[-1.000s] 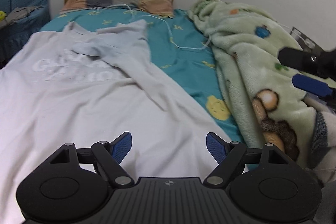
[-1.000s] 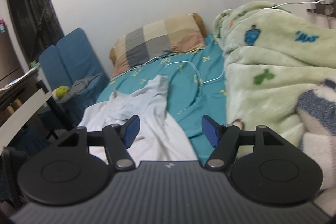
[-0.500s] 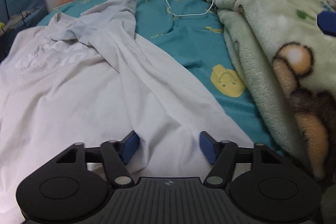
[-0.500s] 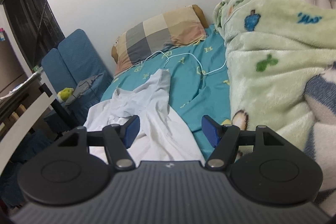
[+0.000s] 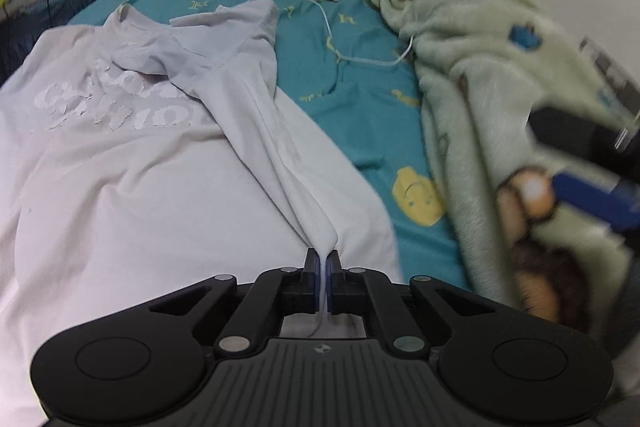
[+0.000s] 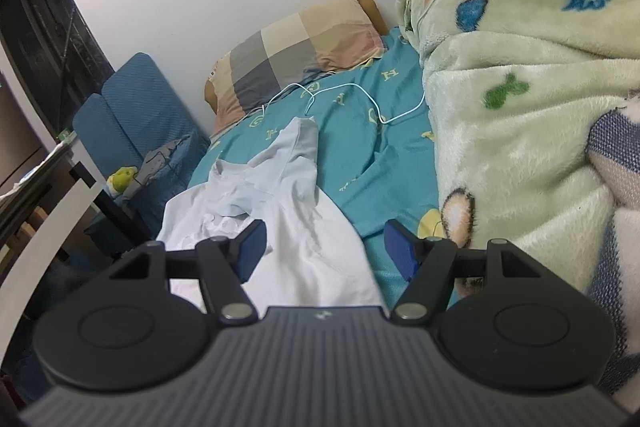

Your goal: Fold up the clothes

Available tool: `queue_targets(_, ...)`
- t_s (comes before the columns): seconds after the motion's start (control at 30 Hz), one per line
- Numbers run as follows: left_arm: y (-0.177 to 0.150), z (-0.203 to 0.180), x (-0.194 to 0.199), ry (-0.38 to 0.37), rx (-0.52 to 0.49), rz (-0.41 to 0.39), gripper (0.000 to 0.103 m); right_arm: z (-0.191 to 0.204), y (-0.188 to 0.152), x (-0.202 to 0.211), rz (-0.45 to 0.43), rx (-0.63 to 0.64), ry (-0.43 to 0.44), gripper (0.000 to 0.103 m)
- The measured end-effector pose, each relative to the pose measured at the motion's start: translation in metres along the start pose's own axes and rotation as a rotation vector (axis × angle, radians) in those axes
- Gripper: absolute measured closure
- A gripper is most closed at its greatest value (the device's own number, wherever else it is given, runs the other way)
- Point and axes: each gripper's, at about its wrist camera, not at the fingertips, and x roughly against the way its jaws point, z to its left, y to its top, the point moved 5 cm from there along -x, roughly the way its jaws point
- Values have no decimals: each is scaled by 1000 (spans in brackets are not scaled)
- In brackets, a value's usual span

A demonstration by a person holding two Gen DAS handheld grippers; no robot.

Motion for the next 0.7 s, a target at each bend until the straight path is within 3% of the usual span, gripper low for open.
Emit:
queue_targets(0.17, 10, 51, 48, -106, 147, 21, 101, -2, -1, -5, 17, -21, -1, 36)
queue_targets(0.37, -3, 141, 64, -33, 302, 48, 102, -2, -9, -20, 83, -48, 4, 36)
queue_targets(0.47, -16, 173, 53, -14, 400, 117, 103, 4, -15, -26, 127, -39, 10, 36)
queue_targets(0.6, -26, 191, 45, -58, 498, 155, 103, 13, -25, -34, 184, -24, 24, 36)
queue_targets(0.7, -21, 184, 58, -111, 493, 113, 101, 15, -28, -35, 196, -35, 24, 36)
